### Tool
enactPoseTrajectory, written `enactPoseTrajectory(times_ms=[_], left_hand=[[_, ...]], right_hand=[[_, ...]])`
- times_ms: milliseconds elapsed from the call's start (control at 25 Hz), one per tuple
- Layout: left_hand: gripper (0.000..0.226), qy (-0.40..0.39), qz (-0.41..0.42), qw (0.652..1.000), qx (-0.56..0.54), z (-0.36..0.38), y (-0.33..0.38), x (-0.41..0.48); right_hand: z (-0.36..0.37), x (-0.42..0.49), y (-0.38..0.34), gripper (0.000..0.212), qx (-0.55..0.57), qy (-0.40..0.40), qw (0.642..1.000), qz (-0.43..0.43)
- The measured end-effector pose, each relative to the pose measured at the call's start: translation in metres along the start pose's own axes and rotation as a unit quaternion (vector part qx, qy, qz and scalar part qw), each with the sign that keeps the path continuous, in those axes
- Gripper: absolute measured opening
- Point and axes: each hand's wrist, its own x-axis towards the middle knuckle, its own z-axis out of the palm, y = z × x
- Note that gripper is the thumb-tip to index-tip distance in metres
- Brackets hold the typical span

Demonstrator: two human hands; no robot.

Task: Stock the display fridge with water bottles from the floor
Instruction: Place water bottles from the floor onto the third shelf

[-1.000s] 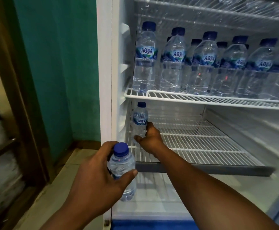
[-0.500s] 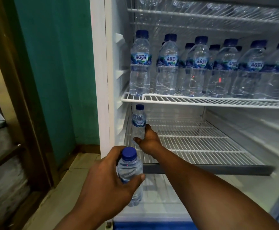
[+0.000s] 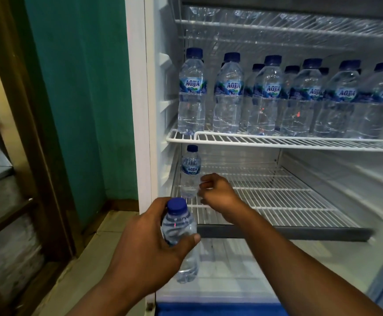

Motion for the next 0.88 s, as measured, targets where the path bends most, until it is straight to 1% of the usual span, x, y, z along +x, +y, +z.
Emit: enactPoseTrajectory(times_ms=[40, 80, 160, 200, 240, 320, 360, 440, 480, 600, 720, 800, 880], left_hand=[[0.056, 0.001, 0.0, 1.0, -0.011, -0.001, 0.001, 0.002], [0.052, 0.003, 0.004, 1.0, -0.02, -0.001, 0.004, 0.006], [0.048, 0.006, 0.016, 0.999, -0.04, 0.002, 0.011, 0.012], [0.047, 0.005, 0.023, 0.998, -0.052, 0.006, 0.014, 0.016], [0.046, 0.004, 0.028, 0.998, -0.064, 0.011, 0.017, 0.02], [0.045, 0.01, 0.033, 0.996, -0.086, 0.022, 0.02, 0.029], [0.047, 0.011, 0.029, 0.995, -0.097, 0.026, 0.02, 0.033], [0.055, 0.007, 0.004, 0.995, -0.104, 0.034, 0.015, 0.041], [0.056, -0.001, -0.007, 0.996, -0.085, 0.037, 0.009, 0.044], [0.053, -0.052, 0.006, 0.997, 0.052, 0.05, -0.013, 0.047], [0.049, -0.139, 0.002, 0.981, 0.133, 0.067, -0.03, 0.049], [0.051, -0.184, -0.012, 0.962, 0.2, 0.077, -0.041, 0.051], [0.055, -0.213, -0.009, 0.935, 0.282, 0.084, -0.049, 0.052]], right_hand=[[-0.012, -0.021, -0.003, 0.038, 0.038, -0.044, 0.998, -0.025], [-0.023, -0.042, -0.006, 0.037, 0.059, -0.105, 0.991, -0.061], [-0.04, -0.083, -0.011, 0.045, 0.064, -0.244, 0.96, -0.121], [-0.043, -0.099, -0.013, 0.051, 0.035, -0.278, 0.951, -0.135], [-0.043, -0.109, -0.014, 0.056, -0.006, -0.275, 0.951, -0.144], [-0.038, -0.117, -0.013, 0.058, -0.077, -0.186, 0.968, -0.147], [-0.038, -0.117, -0.013, 0.057, -0.093, -0.137, 0.975, -0.145], [-0.045, -0.108, -0.009, 0.054, -0.102, -0.059, 0.985, -0.129], [-0.05, -0.1, -0.006, 0.052, -0.097, -0.019, 0.989, -0.114], [-0.059, -0.064, 0.001, 0.049, -0.064, 0.082, 0.992, -0.075], [-0.054, -0.019, 0.011, 0.055, -0.073, 0.148, 0.985, -0.057], [-0.045, 0.008, 0.018, 0.057, -0.045, 0.167, 0.984, -0.047], [-0.034, 0.027, 0.024, 0.055, -0.028, 0.183, 0.982, -0.033]])
